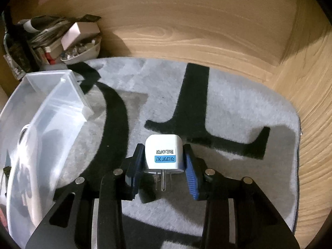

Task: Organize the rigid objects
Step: 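Grasp the white travel plug adapter with the right tool and lift it, then carry the white plug adapter into the clear box and open the right tool, then grasp the small black USB stick on the mat with the right tool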

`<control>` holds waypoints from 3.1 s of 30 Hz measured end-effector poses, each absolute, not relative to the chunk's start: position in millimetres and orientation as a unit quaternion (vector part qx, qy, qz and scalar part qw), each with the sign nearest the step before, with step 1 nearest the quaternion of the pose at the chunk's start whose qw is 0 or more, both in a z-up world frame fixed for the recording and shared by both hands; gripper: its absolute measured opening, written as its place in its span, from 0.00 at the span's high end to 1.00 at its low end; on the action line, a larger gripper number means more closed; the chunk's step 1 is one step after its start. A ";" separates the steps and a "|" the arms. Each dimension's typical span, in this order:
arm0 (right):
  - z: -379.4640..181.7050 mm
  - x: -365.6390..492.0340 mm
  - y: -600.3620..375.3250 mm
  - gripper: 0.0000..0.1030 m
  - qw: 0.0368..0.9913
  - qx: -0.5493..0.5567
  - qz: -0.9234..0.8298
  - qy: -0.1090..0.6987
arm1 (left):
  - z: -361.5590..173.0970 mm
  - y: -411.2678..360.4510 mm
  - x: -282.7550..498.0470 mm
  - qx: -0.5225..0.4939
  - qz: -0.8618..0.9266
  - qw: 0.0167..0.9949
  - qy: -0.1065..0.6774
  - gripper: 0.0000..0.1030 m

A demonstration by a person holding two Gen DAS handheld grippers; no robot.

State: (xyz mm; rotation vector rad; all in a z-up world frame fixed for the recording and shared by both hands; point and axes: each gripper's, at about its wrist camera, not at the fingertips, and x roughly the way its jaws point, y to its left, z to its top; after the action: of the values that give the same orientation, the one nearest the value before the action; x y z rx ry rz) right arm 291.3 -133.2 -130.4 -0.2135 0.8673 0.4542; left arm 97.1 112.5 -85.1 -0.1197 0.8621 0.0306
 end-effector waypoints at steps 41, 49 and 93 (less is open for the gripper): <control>-61.9 151.1 -31.9 0.67 0.844 -0.188 0.404 0.300 | -85.1 112.8 97.0 -0.060 0.015 0.907 0.417 0.91; -80.9 151.1 -7.7 0.67 0.816 -0.221 0.422 0.329 | -85.0 112.6 97.1 -0.060 0.015 0.907 0.418 0.91; -40.9 208.1 -121.4 0.39 0.900 -0.120 0.281 0.311 | -84.9 111.8 98.9 -0.057 0.018 0.905 0.422 0.91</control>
State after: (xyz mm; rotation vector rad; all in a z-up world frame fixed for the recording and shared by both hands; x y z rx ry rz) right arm 208.1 -121.4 -40.9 -0.2488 0.6426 0.5818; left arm 98.9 111.8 -84.9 -0.1173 0.8717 0.0378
